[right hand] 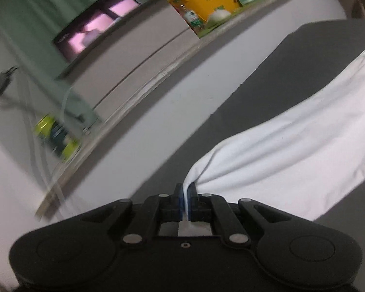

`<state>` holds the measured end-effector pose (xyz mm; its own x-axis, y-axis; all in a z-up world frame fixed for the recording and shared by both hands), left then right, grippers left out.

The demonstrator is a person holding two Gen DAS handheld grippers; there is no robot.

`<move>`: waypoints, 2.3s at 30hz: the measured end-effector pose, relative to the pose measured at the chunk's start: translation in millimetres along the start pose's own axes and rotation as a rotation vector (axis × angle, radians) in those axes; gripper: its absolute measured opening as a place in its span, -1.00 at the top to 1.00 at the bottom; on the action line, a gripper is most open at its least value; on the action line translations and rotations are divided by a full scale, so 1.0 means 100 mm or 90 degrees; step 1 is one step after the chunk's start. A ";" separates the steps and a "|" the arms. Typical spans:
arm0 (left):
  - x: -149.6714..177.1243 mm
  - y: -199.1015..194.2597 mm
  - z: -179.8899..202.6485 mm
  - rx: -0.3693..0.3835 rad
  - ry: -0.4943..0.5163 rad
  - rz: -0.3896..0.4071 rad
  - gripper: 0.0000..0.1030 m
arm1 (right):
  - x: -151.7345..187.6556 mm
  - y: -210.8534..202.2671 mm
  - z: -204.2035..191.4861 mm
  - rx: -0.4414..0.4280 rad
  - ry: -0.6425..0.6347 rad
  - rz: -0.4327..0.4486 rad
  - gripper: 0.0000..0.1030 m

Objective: Fold clothes

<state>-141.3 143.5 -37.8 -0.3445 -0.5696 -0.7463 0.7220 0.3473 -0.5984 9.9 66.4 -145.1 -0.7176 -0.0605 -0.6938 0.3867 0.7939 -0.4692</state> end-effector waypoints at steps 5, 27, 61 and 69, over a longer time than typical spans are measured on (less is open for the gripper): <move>0.00 0.05 -0.04 0.001 -0.011 0.006 0.84 | -0.05 0.77 0.06 0.056 0.047 -0.047 0.92; -0.03 0.03 -0.34 -0.024 -0.067 0.015 0.84 | -0.14 0.57 -0.22 -0.165 -0.019 -0.028 -0.03; -0.14 -0.08 -0.58 -0.046 -0.112 0.063 0.84 | 0.46 0.84 -0.77 -0.166 -0.140 -0.037 0.35; -0.13 -0.08 -0.63 -0.045 -0.127 0.066 0.84 | 0.80 0.64 -0.56 -0.027 -0.494 -0.055 0.21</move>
<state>-180.3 195.0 -41.4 -0.1406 -0.6612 -0.7369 0.7016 0.4586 -0.5453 -55.1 146.2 -200.1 -0.1281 -0.5165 -0.8467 0.3138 0.7887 -0.5286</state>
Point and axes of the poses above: each gripper's, at about its wrist camera, not at the fingertips, and y roughly the way its jaws point, z to its right, x to its underside, the point moved 8 cm from there along y, roughly the way its jaws point, and after that the axes turned 6 degrees about -y, right-handed, at the moved point
